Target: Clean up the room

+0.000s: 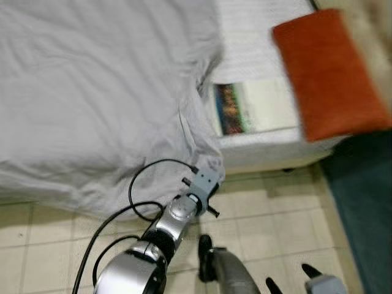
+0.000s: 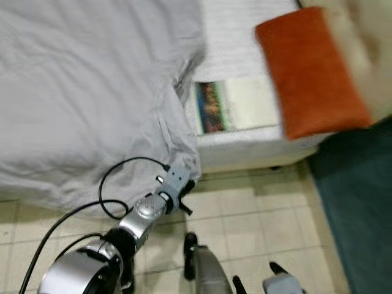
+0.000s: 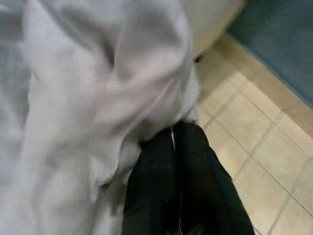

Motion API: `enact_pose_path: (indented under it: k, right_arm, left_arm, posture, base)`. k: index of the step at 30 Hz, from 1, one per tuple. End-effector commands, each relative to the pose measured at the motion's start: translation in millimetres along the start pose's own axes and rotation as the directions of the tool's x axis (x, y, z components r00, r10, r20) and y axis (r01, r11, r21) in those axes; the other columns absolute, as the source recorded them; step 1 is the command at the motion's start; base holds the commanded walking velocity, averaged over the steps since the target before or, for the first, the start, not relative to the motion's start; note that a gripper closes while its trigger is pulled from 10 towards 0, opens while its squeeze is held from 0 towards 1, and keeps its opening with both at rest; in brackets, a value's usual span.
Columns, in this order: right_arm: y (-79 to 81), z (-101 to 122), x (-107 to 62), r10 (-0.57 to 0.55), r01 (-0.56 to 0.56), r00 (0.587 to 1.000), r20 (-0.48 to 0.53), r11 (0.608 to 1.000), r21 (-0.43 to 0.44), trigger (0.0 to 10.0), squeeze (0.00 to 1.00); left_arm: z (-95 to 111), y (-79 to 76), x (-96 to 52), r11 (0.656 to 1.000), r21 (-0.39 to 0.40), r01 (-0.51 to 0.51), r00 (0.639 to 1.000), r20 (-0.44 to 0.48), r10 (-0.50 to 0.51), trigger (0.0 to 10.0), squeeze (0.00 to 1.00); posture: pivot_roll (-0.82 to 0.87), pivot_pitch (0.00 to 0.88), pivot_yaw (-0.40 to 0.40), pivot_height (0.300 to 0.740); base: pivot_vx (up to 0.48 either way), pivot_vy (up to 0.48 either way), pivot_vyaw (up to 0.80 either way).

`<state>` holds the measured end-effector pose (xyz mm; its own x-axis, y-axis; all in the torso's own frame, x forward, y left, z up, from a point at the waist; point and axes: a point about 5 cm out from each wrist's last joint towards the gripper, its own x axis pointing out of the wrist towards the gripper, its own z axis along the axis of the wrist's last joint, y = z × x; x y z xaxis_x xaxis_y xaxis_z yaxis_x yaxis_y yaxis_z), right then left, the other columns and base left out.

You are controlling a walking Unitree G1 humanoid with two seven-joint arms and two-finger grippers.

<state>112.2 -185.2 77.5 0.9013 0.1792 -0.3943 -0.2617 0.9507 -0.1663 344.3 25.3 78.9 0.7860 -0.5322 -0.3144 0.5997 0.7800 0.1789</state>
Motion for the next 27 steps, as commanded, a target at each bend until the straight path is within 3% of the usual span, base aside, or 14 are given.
enact_pose_path:
  k: [1, 3, 6, 7, 10, 12, 13, 14, 16, 17, 18, 23, 27]
  right_arm:
    - [5.8, -9.6, -5.5, 0.02, -0.02, 0.999, -0.051, 1.0, 0.011, 10.0, 0.0]
    - [7.8, -11.6, -7.2, 0.026, -0.026, 0.998, -0.059, 1.0, 0.012, 10.0, 0.0]
    - [8.4, -12.2, -7.5, 0.028, -0.027, 0.998, -0.062, 1.0, 0.012, 10.0, 0.0]
    - [9.6, -13.5, -7.7, 0.032, -0.031, 0.997, -0.07, 0.999, 0.011, 10.0, 0.0]
    - [10.0, -13.9, -8.1, 0.033, -0.032, 0.997, -0.073, 0.999, 0.011, 10.0, 0.0]
    - [12.5, -16.2, -9.2, 0.039, -0.038, 0.996, -0.085, 0.999, 0.014, 10.0, 0.0]
    - [12.5, -16.2, -9.2, 0.039, -0.038, 0.996, -0.085, 0.999, 0.014, 10.0, 0.0]
    - [13.4, -17.0, -9.8, 0.042, -0.041, 0.995, -0.089, 0.999, 0.015, 10.0, 0.0]
    - [14.6, -17.6, -10.5, 0.044, -0.043, 0.995, -0.092, 0.999, 0.016, 10.0, 0.0]
    - [15.8, -18.1, -10.8, 0.047, -0.045, 0.995, -0.094, 0.999, 0.017, 10.0, 0.0]
    - [16.4, -18.2, -10.9, 0.049, -0.047, 0.994, -0.094, 0.999, 0.018, 10.0, 0.0]
    - [17.0, -19.9, -8.1, 0.051, -0.049, 0.994, -0.096, 0.999, 0.018, 10.0, 0.0]
    - [16.9, -25.1, 3.6, 0.061, -0.06, 0.994, -0.094, 0.998, 0.011, 10.0, 0.0]
  left_arm:
    - [-16.2, -42.9, 1.1, 0.992, -0.022, 0.122, 0.991, -0.054, -0.123, 10.0, 0.0]
    - [-20.6, -62.0, 0.4, 0.983, -0.021, 0.184, 0.981, -0.065, -0.185, 10.0, 0.0]
    - [-22.2, -70.8, 0.0, 0.977, -0.023, 0.211, 0.975, -0.07, -0.212, 10.0, 0.0]
    - [-33.9, -97.5, -4.8, 0.95, -0.013, 0.312, 0.942, -0.124, -0.311, 10.0, 0.0]
    - [-39.6, -107.7, -7.5, 0.936, -0.007, 0.351, 0.925, -0.151, -0.348, 10.0, 0.0]
    - [-63.3, -133.9, -21.0, 0.877, 0.013, 0.481, 0.849, -0.258, -0.462, 10.0, 0.0]
    - [-63.3, -133.9, -21.0, 0.877, 0.013, 0.481, 0.849, -0.258, -0.462, 10.0, 0.0]
    - [-71.8, -141.7, -26.5, 0.853, 0.022, 0.521, 0.818, -0.297, -0.492, 10.0, 0.0]
    - [-76.5, -146.8, -29.6, 0.854, 0.008, 0.52, 0.814, -0.307, -0.493, 10.0, 0.0]
    - [-73.9, -149.9, -28.5, 0.875, -0.024, 0.483, 0.837, -0.281, -0.47, 10.0, 0.0]
    - [-67.6, -151.5, -25.4, 0.895, -0.051, 0.442, 0.863, -0.245, -0.441, 10.0, 1.0]
    - [-58.6, -151.4, -20.9, 0.916, -0.08, 0.392, 0.893, -0.208, -0.4, 10.0, 1.0]
    - [-55.5, -151.3, -19.7, 0.913, -0.216, 0.346, 0.906, -0.173, -0.385, 10.0, 1.0]
  posture:
    - [-0.26, 0.48, -0.141, 0.74]
    - [-0.26, 0.479, -0.14, 0.74]
    - [-0.26, 0.48, -0.139, 0.74]
    - [-0.26, 0.482, -0.137, 0.74]
    - [-0.26, 0.482, -0.136, 0.74]
    - [-0.26, 0.486, -0.135, 0.74]
    - [-0.26, 0.486, -0.135, 0.74]
    - [-0.26, 0.487, -0.134, 0.74]
    - [-0.26, 0.489, -0.133, 0.74]
    - [-0.26, 0.49, -0.133, 0.74]
    - [-0.26, 0.492, -0.135, 0.74]
    - [-0.25, 0.483, -0.13, 0.74]
    - [-0.21, 0.436, -0.111, 0.74]
  base:
    - [0.0, -0.446, 0.0]
    - [0.0, -0.446, 0.0]
    - [0.0, -0.446, 0.0]
    - [0.0, 0.0, 0.0]
    - [0.0, 0.0, 0.0]
    - [0.0, 0.0, 0.0]
    - [0.0, 0.0, 0.0]
    - [0.0, 0.0, 0.0]
    - [0.0, 0.0, 0.0]
    - [0.0, 0.0, 0.0]
    - [0.0, 0.0, 0.0]
    - [0.0, 0.0, 0.0]
    - [0.0, 0.0, 0.0]
